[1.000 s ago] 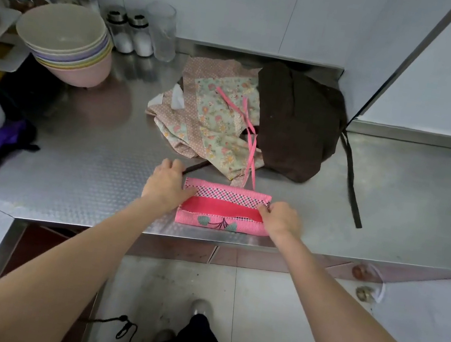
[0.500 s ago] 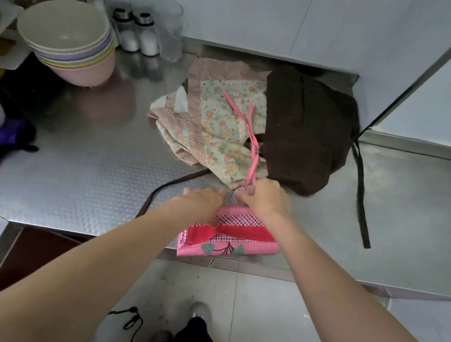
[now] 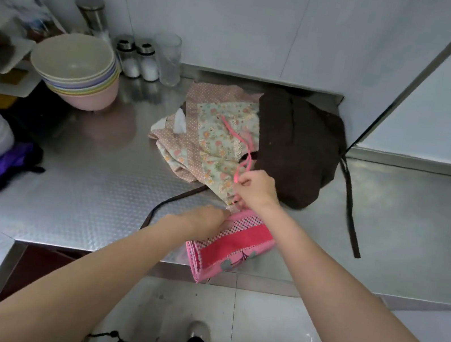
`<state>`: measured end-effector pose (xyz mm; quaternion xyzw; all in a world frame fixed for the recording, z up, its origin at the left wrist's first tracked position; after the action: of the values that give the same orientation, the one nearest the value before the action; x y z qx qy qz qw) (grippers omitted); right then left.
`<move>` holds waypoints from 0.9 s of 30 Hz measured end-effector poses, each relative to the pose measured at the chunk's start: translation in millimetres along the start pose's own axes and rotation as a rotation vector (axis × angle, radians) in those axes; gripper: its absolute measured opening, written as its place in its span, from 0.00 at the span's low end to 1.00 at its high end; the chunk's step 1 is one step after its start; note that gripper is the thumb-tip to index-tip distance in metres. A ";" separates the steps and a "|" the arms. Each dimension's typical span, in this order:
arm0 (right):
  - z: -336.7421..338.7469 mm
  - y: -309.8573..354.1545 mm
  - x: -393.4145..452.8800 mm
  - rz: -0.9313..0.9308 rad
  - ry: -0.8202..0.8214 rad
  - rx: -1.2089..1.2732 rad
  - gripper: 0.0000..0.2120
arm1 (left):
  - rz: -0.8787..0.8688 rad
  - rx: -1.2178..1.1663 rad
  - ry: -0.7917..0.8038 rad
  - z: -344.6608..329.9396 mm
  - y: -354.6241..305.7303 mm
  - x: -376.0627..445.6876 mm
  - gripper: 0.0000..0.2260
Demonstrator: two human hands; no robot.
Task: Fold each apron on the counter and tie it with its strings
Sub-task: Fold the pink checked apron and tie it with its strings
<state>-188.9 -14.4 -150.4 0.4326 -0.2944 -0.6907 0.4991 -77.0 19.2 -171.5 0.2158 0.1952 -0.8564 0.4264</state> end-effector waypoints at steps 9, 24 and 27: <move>-11.4 104.6 -55.6 0.355 0.218 -0.008 0.10 | -0.097 0.009 -0.165 39.9 -16.7 -19.8 0.15; 21.1 59.9 -97.7 0.016 -0.066 1.094 0.07 | 0.333 -1.246 -0.498 79.4 85.2 -45.7 0.10; 23.8 37.8 -94.8 -0.189 -0.101 1.301 0.08 | 0.145 -1.355 -0.423 96.8 81.9 -56.5 0.10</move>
<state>-181.5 62.1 -79.2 0.6369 -0.6357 -0.4322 0.0584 0.7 -40.3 -73.1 -0.2550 0.5827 -0.5400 0.5513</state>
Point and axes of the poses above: each hand's wrist, its own x-axis towards the middle knuckle, its own z-axis out of the back of the hand, y = z × x, the point moved 3 cm from there along x, towards the middle knuckle, and after that the axes turned 15 degrees about x, right-handed, at the moved point
